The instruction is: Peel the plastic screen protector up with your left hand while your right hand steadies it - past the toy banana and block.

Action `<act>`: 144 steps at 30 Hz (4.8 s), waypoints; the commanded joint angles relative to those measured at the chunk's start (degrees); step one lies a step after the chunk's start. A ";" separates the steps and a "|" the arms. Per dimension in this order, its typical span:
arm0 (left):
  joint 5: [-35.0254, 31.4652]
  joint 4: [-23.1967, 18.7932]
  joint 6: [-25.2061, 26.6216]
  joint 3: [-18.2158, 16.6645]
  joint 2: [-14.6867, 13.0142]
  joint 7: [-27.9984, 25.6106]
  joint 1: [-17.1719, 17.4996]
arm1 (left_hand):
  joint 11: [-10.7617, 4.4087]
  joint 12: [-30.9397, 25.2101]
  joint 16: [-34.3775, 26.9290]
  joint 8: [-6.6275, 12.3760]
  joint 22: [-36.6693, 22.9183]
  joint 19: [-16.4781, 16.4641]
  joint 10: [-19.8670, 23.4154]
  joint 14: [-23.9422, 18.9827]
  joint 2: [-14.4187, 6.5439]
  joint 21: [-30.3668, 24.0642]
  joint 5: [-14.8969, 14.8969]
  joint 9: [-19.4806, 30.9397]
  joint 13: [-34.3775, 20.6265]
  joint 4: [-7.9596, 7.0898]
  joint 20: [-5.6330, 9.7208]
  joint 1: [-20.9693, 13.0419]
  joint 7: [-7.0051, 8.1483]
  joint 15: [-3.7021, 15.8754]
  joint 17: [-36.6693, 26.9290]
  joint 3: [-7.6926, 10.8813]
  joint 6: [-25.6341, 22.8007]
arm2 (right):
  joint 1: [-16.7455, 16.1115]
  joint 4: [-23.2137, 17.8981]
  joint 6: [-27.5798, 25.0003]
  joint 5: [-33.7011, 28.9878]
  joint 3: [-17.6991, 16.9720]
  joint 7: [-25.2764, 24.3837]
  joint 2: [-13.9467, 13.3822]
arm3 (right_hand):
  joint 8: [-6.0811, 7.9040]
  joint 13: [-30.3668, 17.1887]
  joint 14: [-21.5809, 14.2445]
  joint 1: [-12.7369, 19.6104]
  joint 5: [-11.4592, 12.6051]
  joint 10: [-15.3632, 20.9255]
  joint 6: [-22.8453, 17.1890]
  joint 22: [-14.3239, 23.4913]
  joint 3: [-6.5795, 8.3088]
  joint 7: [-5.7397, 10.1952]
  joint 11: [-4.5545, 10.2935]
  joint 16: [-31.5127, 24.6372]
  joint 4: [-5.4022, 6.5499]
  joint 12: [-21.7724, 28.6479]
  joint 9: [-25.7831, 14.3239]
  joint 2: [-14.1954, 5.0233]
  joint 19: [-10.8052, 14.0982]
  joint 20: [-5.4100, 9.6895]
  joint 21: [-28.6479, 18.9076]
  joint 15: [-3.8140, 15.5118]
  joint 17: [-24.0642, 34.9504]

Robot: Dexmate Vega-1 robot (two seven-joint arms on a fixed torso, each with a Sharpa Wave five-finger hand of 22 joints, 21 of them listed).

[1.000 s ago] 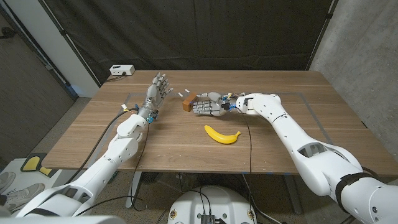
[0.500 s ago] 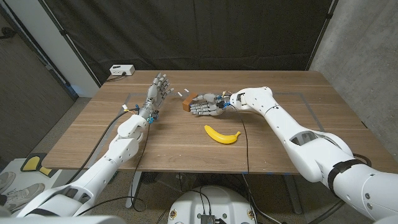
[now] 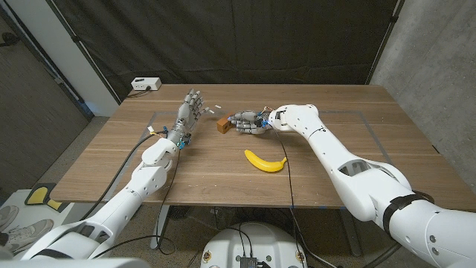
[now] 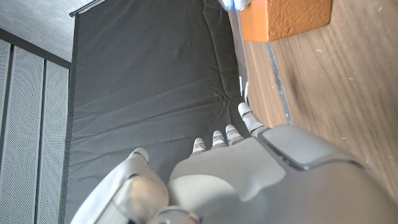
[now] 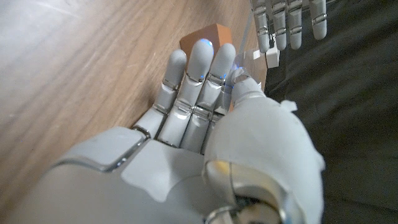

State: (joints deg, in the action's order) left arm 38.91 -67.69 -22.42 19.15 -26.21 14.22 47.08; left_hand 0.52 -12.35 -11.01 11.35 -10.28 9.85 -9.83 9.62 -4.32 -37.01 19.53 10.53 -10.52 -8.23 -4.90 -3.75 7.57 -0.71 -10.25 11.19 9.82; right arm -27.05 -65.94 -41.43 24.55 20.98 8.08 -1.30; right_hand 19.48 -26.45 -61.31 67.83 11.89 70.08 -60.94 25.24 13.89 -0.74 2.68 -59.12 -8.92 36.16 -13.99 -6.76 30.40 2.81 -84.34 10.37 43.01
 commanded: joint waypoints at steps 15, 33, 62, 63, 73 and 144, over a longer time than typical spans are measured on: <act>-2.42 0.17 0.66 2.08 0.12 -0.09 -2.17 | -0.44 0.31 0.12 -0.32 -0.22 8.19 -3.13 5.20 0.67 0.78 0.23 0.20 -0.34 0.81 0.17 -1.43 0.43 0.14 -0.09 -0.48 5.84 | -10.84 -7.04 40.61 -3.93 0.55 -1.23 -2.78 | 2.26 -5.83 -0.87 1.94 -0.70 1.36 -3.03 -4.06 1.39 -1.88 -0.58 -0.98 0.20 4.41 -3.44 -0.03 2.08 7.09 0.45 2.60 4.65; -23.55 -10.31 -5.80 1.62 -0.69 -23.33 0.78 | -2.16 -5.10 -4.19 5.81 -0.96 -1.08 15.66 -12.10 5.35 1.18 -1.41 0.96 -1.62 15.07 -5.21 -23.92 2.99 -1.07 -1.29 1.90 -14.45 | -13.64 -10.51 54.02 -15.30 6.93 -17.49 -7.55 | 2.69 -8.11 -1.75 0.82 0.45 1.77 -4.03 -6.23 3.03 -2.13 -0.62 -0.46 0.29 6.07 -4.62 1.35 1.95 7.09 -0.57 2.54 7.56; -29.59 -15.57 -5.97 -2.01 7.30 -35.69 1.29 | -9.09 -7.22 -4.67 11.63 -1.02 -8.65 25.98 -19.49 6.11 -0.24 -3.39 1.55 -2.71 17.70 -2.55 -42.25 4.92 2.84 -1.46 5.86 -31.97 | -13.79 -9.78 64.78 -16.99 11.93 -18.10 -14.00 | 3.03 -9.66 -2.20 -0.77 2.72 2.17 -5.16 -8.50 5.56 -2.30 -0.58 -0.83 0.35 7.17 -5.79 3.04 1.81 7.35 -1.71 2.35 13.34; -29.25 -15.63 -5.83 -1.99 7.47 -35.45 1.18 | -9.36 -7.29 -4.65 11.74 -1.03 -8.71 26.12 -19.61 6.28 -0.26 -3.44 1.54 -2.75 17.68 -2.56 -42.35 4.82 2.89 -1.48 5.80 -32.27 | -13.75 -9.89 64.90 -17.26 12.10 -18.15 -14.27 | 3.06 -9.84 -2.21 -0.83 2.82 2.08 -5.23 -8.59 5.68 -2.31 -0.59 -0.82 0.35 7.25 -5.83 3.10 1.80 7.34 -1.73 2.35 13.54; -27.38 -16.83 -3.95 -1.83 9.30 -35.08 0.67 | -11.24 -9.54 -6.24 14.79 -1.76 -8.02 30.03 -24.83 5.26 -0.54 -4.05 1.10 -3.92 16.59 -2.02 -45.46 4.61 6.07 -3.97 6.43 -41.37 | -13.57 -10.00 65.73 -18.10 13.11 -19.14 -15.18 | 3.05 -10.09 -2.21 -1.34 3.62 1.91 -5.30 -9.04 6.60 -2.14 -0.52 -0.75 0.37 7.33 -6.19 3.56 1.50 7.42 -2.37 2.33 15.40; -22.91 -16.61 2.95 0.78 9.68 -31.84 -2.84 | -12.52 -18.71 -8.85 10.82 -4.51 -10.80 37.16 -32.93 7.21 -13.00 -6.87 0.27 -11.54 15.32 -0.40 -55.03 0.31 8.57 -18.69 6.71 -54.46 | -10.07 -2.82 73.77 -19.40 14.76 -20.73 -14.29 | 2.40 -9.82 -3.38 -4.09 6.78 2.14 -6.05 -10.56 12.60 -2.00 -0.59 2.67 0.29 7.11 -7.30 5.77 0.09 7.29 -5.35 2.34 22.29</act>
State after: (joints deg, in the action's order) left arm 15.61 -84.37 -21.13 19.36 -16.20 -18.23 45.04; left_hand -11.99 -31.00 -19.89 21.73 -14.61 -1.27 27.20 -23.11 2.30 -49.44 12.02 10.65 -21.78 7.04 -5.19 -58.70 8.83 2.57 -28.57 18.08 -42.91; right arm -37.60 -69.95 30.99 5.04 35.83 -12.70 -15.88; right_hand 21.78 -36.11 -63.39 63.78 18.32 71.80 -62.96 14.64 25.89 -0.54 2.19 -56.76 -8.53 43.16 -16.14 -0.89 30.65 2.66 -89.43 10.84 64.87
